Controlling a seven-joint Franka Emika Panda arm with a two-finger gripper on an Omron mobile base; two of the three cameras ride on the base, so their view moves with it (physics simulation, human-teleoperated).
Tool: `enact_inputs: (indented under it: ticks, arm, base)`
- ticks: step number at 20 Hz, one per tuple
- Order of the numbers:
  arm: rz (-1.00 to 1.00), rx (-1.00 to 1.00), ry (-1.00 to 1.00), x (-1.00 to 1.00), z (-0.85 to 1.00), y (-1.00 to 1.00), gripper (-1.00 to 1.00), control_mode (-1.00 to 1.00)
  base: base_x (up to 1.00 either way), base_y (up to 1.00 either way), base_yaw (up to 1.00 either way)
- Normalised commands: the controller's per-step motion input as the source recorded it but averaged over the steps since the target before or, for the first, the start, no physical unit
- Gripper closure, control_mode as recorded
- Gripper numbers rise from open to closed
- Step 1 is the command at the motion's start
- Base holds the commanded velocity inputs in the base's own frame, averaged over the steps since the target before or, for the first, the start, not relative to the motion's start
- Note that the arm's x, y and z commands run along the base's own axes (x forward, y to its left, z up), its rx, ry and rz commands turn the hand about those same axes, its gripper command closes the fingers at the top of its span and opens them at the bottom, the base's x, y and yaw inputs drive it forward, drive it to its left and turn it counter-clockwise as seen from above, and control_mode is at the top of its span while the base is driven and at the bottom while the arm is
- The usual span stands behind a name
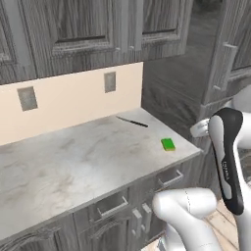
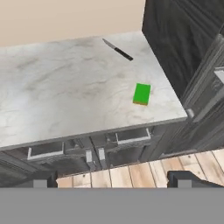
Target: Place the sponge inside the microwave to prepare for sanitizing.
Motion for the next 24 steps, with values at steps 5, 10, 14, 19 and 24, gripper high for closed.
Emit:
enact_inputs:
  ticks: [5, 10, 14, 19, 24]
  arm:
    - [0.00, 0.00, 0.00, 0.00, 0.00, 0.00, -1.00, 1.00]
    - [0.00, 0.00, 0.00, 0.00, 0.00, 0.00, -1.00, 1.00]
    - [0.00, 0.00, 0.00, 0.00, 0.00, 0.00, -1.00, 1.00]
    - [0.00, 0.00, 0.00, 0.00, 0.00, 0.00, -1.00, 1.00]
    - [0.00, 0.00, 0.00, 0.00, 0.00, 0.00, -1.00, 1.00]
  base:
    - [0.33, 0.34, 0.29]
    - [0.56, -0.04, 0.18]
    - [0.27, -0.31, 0.11]
    - [0.03, -0.38, 0.01]
    - [0.05, -0.55, 0.00]
